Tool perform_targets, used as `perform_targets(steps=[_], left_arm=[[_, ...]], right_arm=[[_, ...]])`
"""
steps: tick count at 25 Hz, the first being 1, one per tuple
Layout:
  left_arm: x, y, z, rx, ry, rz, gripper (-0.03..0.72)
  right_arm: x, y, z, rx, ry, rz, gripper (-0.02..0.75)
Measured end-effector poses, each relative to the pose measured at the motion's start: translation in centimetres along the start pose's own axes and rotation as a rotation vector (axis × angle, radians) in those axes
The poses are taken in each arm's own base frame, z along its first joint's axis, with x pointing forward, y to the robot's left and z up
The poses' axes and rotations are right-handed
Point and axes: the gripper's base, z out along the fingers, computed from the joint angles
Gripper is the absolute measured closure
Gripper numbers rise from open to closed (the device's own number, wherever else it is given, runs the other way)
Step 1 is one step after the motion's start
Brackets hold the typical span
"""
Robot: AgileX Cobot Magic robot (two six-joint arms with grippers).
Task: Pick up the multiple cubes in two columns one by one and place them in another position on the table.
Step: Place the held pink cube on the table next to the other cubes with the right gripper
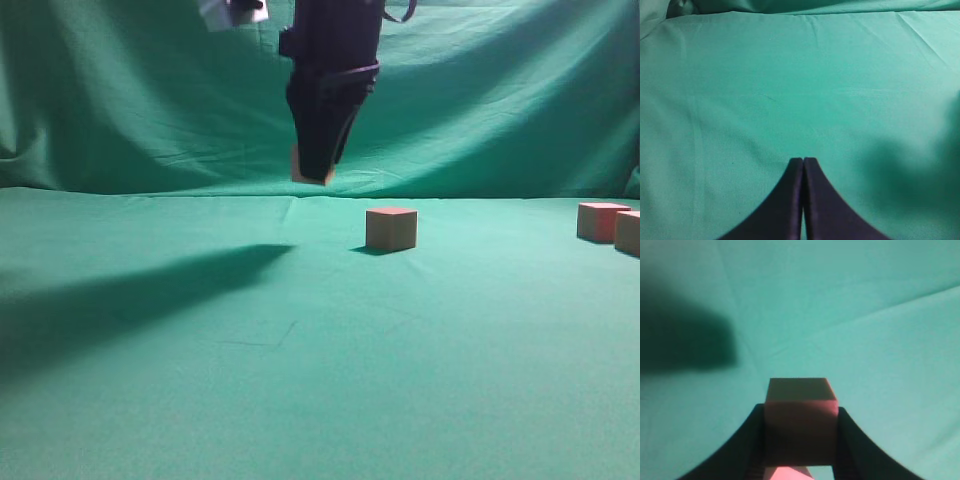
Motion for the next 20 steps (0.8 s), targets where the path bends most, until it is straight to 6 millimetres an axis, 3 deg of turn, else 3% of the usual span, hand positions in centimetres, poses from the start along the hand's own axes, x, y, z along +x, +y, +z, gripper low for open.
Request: perform_targets(steps=[20], left_arm=[[0.0,0.0,0.0,0.0,0.0,0.0,0.688]], right_arm=[[0.9,-0.4,4.2,-0.024,0.03,0.016,0.458]])
